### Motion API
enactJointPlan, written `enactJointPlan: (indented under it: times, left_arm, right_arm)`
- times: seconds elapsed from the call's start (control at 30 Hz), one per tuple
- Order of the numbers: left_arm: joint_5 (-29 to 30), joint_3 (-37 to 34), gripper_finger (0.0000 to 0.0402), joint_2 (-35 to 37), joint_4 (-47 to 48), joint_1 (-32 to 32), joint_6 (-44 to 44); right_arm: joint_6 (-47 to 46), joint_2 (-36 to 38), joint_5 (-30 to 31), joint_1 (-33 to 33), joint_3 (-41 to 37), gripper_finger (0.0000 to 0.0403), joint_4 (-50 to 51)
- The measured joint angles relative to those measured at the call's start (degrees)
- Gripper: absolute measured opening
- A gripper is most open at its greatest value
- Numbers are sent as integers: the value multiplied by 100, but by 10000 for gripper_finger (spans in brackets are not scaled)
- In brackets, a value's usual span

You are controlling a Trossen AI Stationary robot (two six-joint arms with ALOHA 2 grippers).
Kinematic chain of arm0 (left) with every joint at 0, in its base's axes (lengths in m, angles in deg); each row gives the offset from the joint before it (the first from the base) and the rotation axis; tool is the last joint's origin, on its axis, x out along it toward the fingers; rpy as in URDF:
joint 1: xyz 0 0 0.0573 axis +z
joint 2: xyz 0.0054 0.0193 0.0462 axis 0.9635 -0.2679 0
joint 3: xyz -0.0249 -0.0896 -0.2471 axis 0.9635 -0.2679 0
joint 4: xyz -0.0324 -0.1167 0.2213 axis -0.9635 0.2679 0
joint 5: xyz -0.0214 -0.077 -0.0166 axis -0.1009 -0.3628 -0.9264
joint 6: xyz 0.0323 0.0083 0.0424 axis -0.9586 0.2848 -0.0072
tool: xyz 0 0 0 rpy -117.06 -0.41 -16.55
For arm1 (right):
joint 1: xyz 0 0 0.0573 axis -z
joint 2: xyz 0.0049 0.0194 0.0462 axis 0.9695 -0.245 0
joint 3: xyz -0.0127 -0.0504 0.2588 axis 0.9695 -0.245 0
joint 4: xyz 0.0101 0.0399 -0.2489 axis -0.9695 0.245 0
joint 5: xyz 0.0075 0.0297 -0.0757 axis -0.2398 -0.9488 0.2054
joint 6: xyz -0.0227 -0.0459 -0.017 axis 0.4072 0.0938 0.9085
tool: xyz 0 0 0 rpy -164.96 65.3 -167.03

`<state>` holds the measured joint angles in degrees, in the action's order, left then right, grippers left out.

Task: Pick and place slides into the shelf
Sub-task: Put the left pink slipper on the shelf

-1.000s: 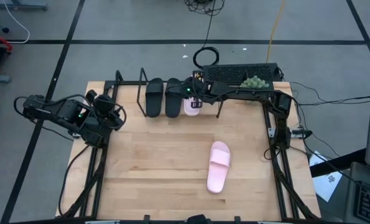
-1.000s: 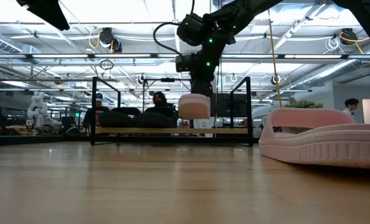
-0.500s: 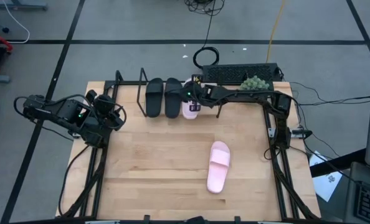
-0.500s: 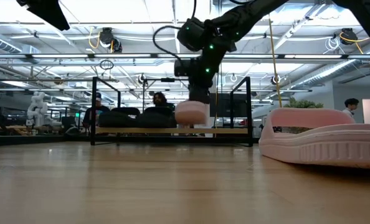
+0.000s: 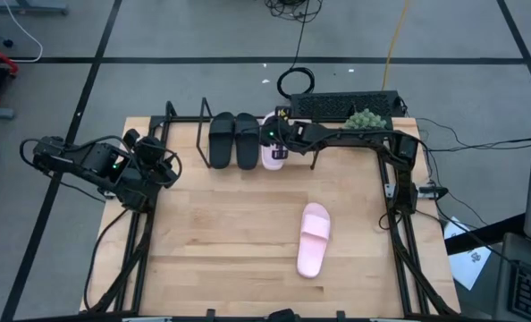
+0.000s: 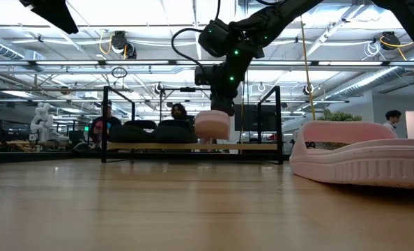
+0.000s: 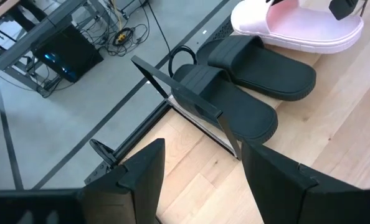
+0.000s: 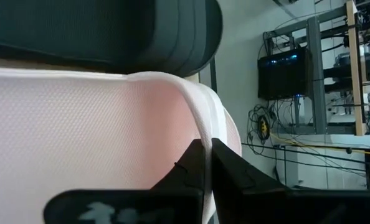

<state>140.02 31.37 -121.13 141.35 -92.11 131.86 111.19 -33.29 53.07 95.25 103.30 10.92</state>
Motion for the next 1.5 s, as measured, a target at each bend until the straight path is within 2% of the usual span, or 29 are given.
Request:
enactJointPlan:
  times: [1.27,1.5]
  left_arm:
    - [-7,0,214,0,2,0,-146]
    - [-26,0,214,0,2,0,-168]
  right_arm:
    - [-146,-173,-146,49,0,0,-229]
    - [-163,-173,-152,49,0,25,-228]
